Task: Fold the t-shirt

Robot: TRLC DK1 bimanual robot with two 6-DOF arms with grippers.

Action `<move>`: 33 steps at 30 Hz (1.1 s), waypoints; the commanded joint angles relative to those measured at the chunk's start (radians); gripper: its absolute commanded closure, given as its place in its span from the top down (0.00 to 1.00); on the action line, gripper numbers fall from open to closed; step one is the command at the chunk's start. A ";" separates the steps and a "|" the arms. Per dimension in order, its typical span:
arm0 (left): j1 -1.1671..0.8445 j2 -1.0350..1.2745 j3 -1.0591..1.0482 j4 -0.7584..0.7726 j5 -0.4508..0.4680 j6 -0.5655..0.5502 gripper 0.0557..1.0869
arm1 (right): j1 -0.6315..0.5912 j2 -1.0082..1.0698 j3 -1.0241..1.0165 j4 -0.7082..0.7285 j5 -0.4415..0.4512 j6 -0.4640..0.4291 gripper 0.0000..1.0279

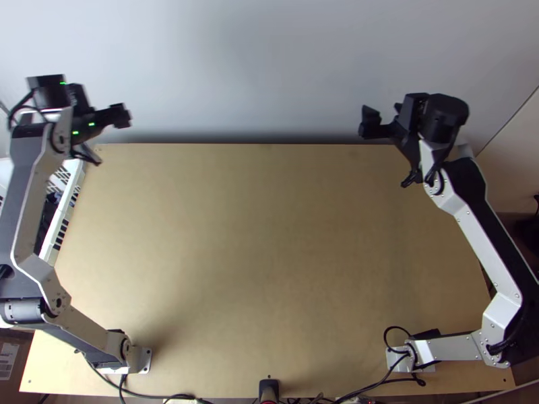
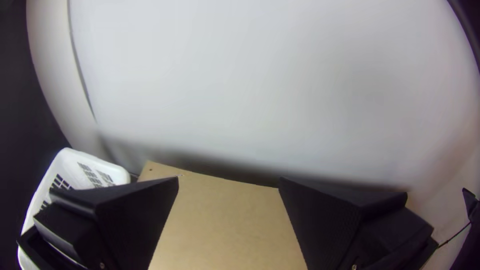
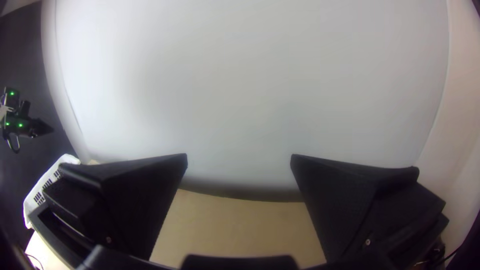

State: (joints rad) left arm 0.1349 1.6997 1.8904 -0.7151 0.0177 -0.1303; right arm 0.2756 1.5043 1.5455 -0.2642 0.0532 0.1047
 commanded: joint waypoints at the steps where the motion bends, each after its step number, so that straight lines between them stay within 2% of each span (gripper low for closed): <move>1: 0.233 0.028 -0.030 -0.043 -0.001 0.057 0.95 | 0.100 -0.004 -0.004 -0.029 -0.003 0.082 0.93; 5: 0.379 0.072 -0.031 -0.049 -0.001 0.158 0.95 | 0.157 -0.018 -0.018 -0.047 -0.003 0.081 0.93; 11: 0.578 0.147 -0.028 0.019 0.024 0.241 0.95 | 0.237 -0.058 -0.076 -0.084 -0.013 0.121 0.93; 21: 0.755 0.436 0.012 0.100 0.013 0.296 0.95 | 0.320 -0.122 -0.180 -0.139 -0.013 0.142 0.93; 33: 0.855 0.693 0.128 0.178 -0.013 0.281 0.95 | 0.326 -0.171 -0.265 -0.156 -0.015 0.132 0.93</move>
State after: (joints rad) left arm 0.9386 2.2585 1.9514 -0.5777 0.0269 0.1543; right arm 0.5919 1.3582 1.3293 -0.4129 0.0380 0.2417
